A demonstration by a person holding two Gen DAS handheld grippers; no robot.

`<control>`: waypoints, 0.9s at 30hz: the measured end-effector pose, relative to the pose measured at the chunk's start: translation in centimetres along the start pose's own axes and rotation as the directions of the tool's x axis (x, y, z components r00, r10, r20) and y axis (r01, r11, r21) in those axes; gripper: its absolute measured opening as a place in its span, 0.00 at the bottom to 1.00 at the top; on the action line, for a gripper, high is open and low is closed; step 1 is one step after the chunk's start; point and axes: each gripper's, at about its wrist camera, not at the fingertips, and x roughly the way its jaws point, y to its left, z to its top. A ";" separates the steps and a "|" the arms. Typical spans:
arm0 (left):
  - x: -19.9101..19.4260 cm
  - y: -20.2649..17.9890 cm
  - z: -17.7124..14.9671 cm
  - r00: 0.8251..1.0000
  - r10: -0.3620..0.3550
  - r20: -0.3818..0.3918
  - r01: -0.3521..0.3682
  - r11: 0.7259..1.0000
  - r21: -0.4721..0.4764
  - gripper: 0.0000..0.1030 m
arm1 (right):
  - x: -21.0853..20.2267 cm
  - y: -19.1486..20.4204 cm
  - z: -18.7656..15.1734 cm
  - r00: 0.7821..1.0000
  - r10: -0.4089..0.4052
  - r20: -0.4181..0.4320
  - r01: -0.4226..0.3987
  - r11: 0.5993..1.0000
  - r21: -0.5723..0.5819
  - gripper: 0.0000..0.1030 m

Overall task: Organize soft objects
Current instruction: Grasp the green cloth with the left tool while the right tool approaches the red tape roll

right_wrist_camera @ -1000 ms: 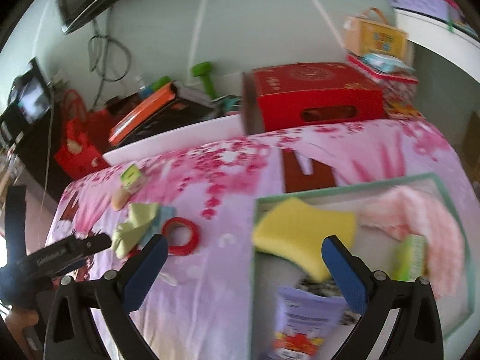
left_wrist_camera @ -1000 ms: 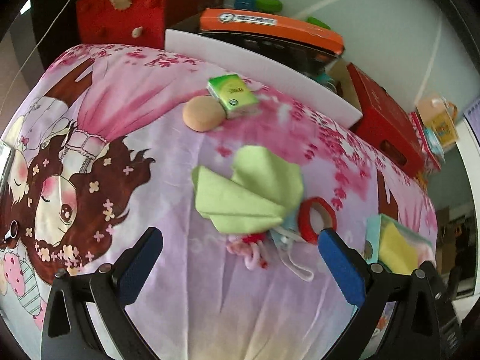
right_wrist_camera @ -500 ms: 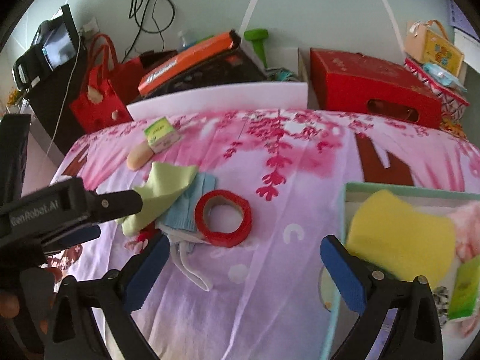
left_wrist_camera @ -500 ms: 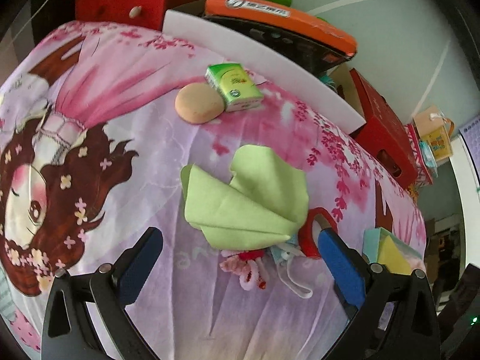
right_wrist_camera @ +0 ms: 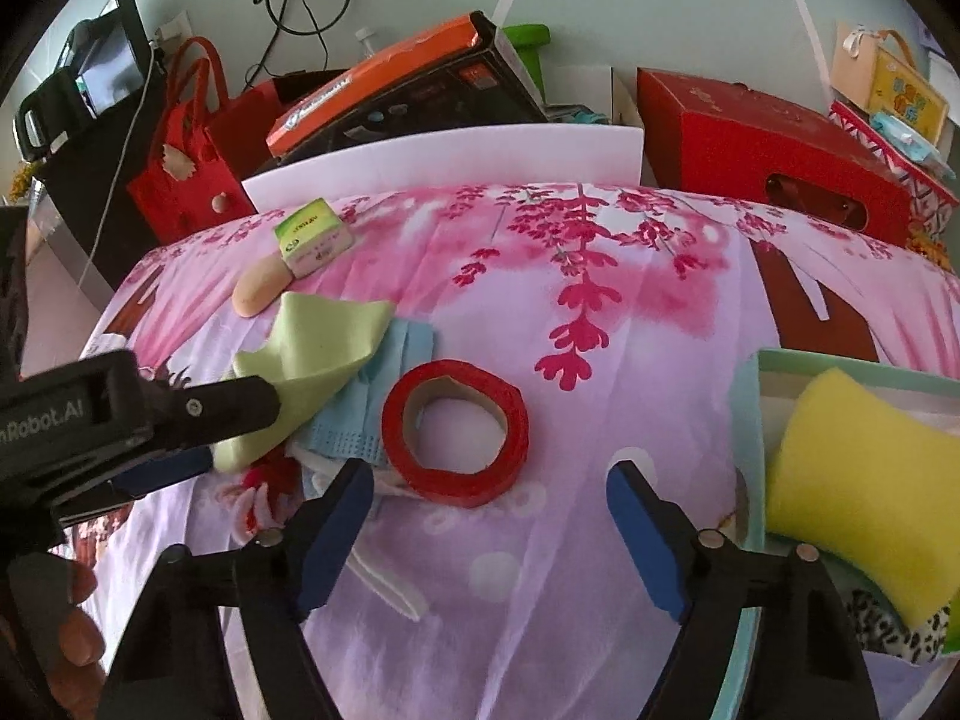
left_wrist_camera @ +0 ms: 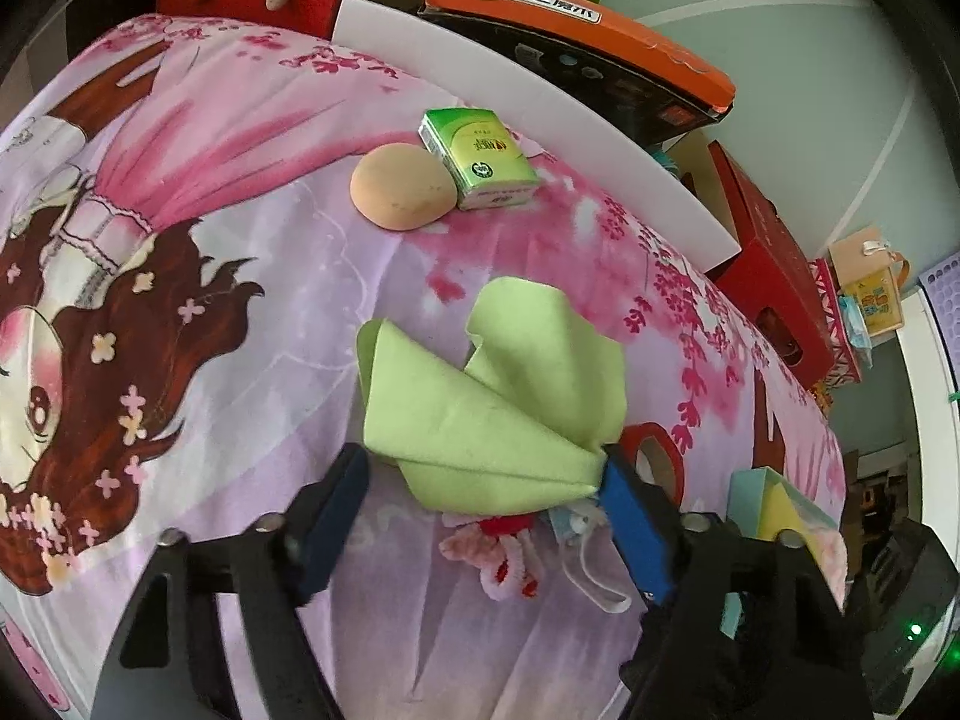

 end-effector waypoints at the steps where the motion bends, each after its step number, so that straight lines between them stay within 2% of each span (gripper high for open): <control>1: 0.1 0.0 0.0 1.000 -0.002 -0.001 0.002 1.000 -0.001 0.70 | 0.1 0.0 0.0 1.000 -0.005 0.000 0.005 1.000 -0.001 0.80; 9: 0.2 0.1 -0.1 1.000 0.010 0.003 -0.010 1.000 -0.010 0.42 | 0.4 0.2 0.1 1.000 -0.030 0.008 0.030 0.999 -0.024 0.79; 16: -0.2 -0.1 0.0 1.000 0.000 0.012 0.000 1.000 0.000 0.23 | 0.4 0.7 0.0 1.000 -0.010 0.011 0.010 0.999 -0.042 0.71; 21: -0.8 -0.1 0.1 1.000 -0.006 0.027 0.006 1.000 0.004 0.18 | 0.6 0.9 -0.1 1.000 -0.001 0.008 0.002 0.999 -0.047 0.65; 23: -1.1 0.0 0.2 0.999 -0.010 0.033 0.010 1.000 0.001 0.17 | 0.6 0.9 -0.1 1.000 0.002 0.005 -0.001 0.999 -0.048 0.55; 25: -1.4 0.1 0.3 0.999 -0.012 0.039 0.012 1.000 0.001 0.17 | 0.6 1.0 -0.1 1.000 0.014 0.005 -0.013 0.999 -0.049 0.51; 27: -1.6 0.0 0.4 0.999 -0.015 0.045 0.014 1.000 0.002 0.17 | 0.5 1.1 -0.2 1.000 0.014 0.008 -0.013 0.999 -0.051 0.50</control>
